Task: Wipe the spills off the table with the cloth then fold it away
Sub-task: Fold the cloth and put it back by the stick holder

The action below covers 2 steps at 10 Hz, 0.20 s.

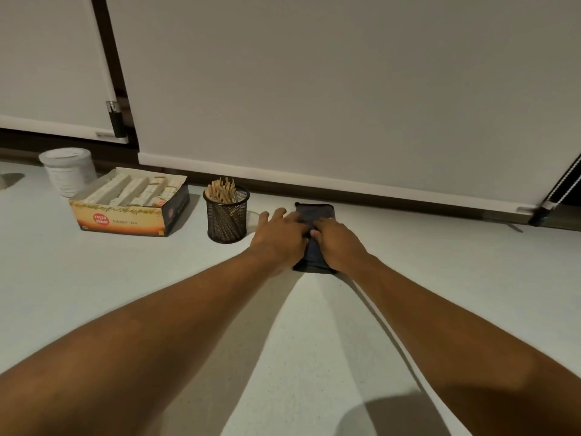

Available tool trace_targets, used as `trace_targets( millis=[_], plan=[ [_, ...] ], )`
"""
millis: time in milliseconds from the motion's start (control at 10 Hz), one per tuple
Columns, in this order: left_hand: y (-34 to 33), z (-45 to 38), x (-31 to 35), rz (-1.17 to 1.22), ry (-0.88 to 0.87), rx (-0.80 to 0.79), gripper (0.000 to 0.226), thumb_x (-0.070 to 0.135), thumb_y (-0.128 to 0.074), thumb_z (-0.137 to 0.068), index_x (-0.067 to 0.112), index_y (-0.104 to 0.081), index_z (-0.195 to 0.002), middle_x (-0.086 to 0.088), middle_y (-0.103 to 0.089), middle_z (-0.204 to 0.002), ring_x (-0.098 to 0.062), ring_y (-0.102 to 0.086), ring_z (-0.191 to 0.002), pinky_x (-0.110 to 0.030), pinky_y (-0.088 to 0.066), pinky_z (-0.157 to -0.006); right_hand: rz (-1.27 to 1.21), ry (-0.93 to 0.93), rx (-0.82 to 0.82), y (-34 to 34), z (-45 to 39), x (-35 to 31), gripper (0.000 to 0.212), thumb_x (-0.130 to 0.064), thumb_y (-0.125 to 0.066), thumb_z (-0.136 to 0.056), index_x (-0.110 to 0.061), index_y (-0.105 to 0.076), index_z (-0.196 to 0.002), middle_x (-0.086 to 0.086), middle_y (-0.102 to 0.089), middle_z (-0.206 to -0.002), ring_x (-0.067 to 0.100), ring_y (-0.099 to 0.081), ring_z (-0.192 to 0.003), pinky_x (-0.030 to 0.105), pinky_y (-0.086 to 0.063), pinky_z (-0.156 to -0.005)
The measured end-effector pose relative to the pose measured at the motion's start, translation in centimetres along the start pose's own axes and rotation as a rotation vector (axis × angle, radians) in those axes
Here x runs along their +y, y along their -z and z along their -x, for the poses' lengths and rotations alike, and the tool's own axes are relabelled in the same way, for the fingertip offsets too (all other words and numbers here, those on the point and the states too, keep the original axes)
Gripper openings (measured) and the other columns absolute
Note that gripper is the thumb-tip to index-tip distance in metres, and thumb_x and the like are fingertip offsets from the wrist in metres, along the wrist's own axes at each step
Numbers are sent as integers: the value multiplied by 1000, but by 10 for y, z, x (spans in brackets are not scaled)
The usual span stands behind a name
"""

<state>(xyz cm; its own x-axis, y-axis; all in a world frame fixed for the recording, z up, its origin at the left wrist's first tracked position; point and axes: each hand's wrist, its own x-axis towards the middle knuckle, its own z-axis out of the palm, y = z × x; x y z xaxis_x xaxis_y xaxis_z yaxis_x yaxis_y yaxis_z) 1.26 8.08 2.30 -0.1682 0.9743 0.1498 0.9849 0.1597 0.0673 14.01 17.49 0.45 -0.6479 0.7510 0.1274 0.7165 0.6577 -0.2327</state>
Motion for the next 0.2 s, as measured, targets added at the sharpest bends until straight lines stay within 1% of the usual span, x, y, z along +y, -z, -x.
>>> trace_targets(
  millis=[100,200],
  plan=[
    [-6,4,3,84,-12,-94,46,37,-34,-113,29,-53,-154,0,-49,-164,-30,-28,-159,-66,-5,-128,50,8,-122,3,4,5,49,-29,-29,-116,-9,-37,-161,13,-31,-172,30,-27,-160,40,-24,-127],
    [-3,2,5,75,-4,-87,44,36,-34,-114,27,-55,-152,-3,-52,-163,-30,-29,-159,-65,-3,-129,-80,-14,-137,13,11,5,49,-29,-29,-117,-12,-35,-162,11,-27,-174,31,-26,-160,42,-22,-128]
  ],
)
